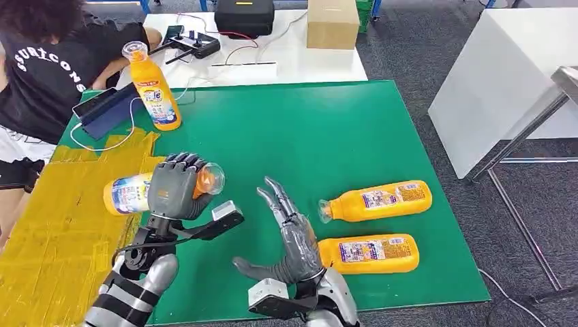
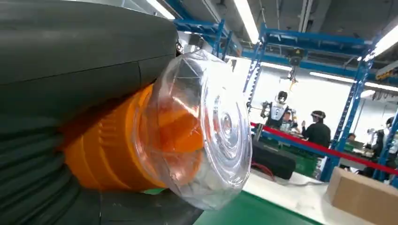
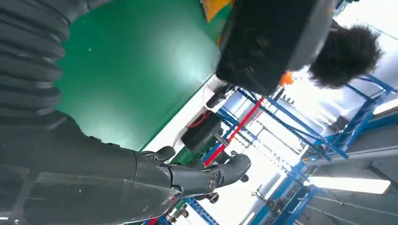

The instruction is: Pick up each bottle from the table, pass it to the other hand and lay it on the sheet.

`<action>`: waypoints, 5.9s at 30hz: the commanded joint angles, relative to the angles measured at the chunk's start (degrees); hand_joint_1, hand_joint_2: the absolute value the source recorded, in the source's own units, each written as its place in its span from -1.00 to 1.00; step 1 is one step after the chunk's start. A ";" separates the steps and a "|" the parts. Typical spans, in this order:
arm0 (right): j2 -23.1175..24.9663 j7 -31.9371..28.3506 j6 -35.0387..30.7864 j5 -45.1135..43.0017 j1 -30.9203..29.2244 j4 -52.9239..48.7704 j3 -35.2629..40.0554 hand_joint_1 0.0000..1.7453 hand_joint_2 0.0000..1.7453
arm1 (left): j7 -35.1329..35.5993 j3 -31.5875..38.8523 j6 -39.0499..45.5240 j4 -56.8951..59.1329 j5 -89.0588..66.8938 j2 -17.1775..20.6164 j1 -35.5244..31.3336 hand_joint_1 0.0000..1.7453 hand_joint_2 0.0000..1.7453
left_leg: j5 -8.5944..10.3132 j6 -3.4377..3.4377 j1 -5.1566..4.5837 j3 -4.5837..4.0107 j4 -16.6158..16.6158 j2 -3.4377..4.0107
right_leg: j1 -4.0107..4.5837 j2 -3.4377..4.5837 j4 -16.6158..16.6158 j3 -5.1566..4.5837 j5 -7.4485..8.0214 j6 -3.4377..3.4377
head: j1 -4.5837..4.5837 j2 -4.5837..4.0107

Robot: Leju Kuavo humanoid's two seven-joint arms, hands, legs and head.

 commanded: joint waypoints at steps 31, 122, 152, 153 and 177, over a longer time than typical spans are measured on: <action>-4.38 -1.81 1.17 -6.39 -5.18 2.33 3.42 -1.00 1.00 | 9.81 -1.84 4.96 60.83 0.34 7.23 -17.81 -1.00 1.00 | -0.07 -0.10 0.13 0.24 -0.02 0.04 | 0.13 -0.04 -0.06 0.28 -0.05 -0.03 | 0.02 0.00; -31.87 38.67 7.00 29.32 17.84 -9.05 -5.34 -1.00 1.00 | -28.65 11.29 -31.00 -19.83 69.64 -5.64 20.06 -1.00 1.00 | -0.63 0.65 -0.35 0.36 -0.05 0.02 | -0.32 -0.14 -0.29 0.51 -0.43 0.60 | -0.02 0.00; -24.71 35.73 10.30 34.57 15.51 1.75 -18.19 -1.00 1.00 | -27.53 12.17 -32.04 -17.55 71.17 -6.34 19.03 -1.00 1.00 | -0.65 0.59 -0.31 0.57 -0.07 -0.06 | -0.27 -0.25 -0.33 0.72 -0.47 0.56 | 0.00 0.00; -24.18 35.71 10.80 34.76 15.20 3.01 -18.98 -1.00 1.00 | -27.39 12.14 -32.18 -17.25 71.33 -6.35 18.82 -1.00 1.00 | -0.72 0.54 -0.24 0.70 -0.05 -0.06 | -0.21 -0.26 -0.36 0.88 -0.52 0.53 | -0.02 0.00; -20.09 32.18 12.42 38.20 9.21 19.22 -20.97 0.78 1.00 | -26.82 11.11 -32.37 -14.36 72.09 -6.56 17.43 -1.00 1.00 | -0.63 0.71 -0.34 1.42 -0.07 -0.20 | -0.26 -0.37 -0.47 1.53 -0.44 0.60 | 0.00 0.00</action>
